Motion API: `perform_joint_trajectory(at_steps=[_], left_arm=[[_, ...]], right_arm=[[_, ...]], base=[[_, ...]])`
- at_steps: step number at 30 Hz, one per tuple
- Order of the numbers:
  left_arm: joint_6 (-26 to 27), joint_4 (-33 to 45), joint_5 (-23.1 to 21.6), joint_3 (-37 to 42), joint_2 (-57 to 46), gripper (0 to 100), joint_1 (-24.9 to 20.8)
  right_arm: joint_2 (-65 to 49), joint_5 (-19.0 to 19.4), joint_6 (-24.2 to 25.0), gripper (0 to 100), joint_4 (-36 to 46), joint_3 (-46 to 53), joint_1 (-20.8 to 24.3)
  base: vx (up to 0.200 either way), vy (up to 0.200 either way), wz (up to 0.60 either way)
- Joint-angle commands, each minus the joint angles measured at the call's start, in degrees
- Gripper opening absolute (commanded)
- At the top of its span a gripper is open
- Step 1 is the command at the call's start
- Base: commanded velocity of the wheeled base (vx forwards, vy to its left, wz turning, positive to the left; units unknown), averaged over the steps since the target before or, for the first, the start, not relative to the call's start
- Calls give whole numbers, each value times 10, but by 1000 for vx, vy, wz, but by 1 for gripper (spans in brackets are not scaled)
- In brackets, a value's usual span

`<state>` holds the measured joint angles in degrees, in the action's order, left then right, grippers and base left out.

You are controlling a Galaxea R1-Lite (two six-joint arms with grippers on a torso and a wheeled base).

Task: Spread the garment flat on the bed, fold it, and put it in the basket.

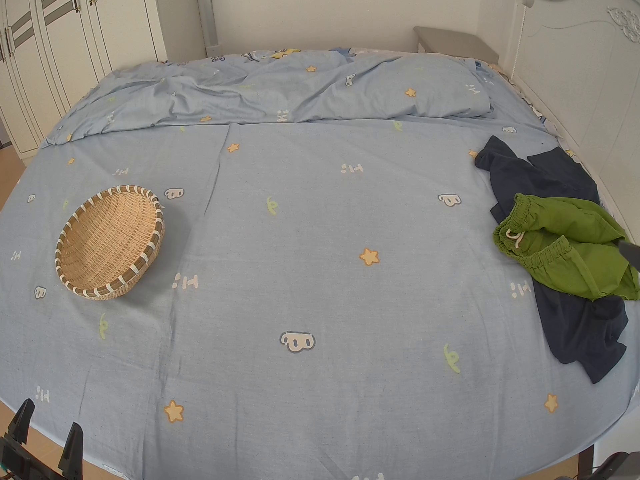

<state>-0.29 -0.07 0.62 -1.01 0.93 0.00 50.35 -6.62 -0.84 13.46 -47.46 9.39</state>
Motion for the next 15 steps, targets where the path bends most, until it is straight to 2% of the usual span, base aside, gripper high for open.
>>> perform_joint_trajectory(at_steps=[1,2,6,9,11,15], left_arm=[[-1,0,1,10,-5,100,1],[-1,0,1,10,-6,100,0],[-1,0,0,10,-5,100,0],[-1,0,0,10,-5,100,0],[-1,-1,0,10,-5,100,0],[-1,0,0,10,-5,100,0]], right_arm=[[336,-79,-21,100,-9,-190,70],[387,-96,-19,100,-33,-201,79],[472,-163,-1,100,-95,-200,81],[522,-172,-2,100,-132,-202,71],[573,-174,-9,100,-168,-206,49],[597,-174,-13,100,-173,-212,47]], base=[[0,0,0],[0,0,0],[0,0,0],[0,0,0],[0,0,0],[0,0,0]])
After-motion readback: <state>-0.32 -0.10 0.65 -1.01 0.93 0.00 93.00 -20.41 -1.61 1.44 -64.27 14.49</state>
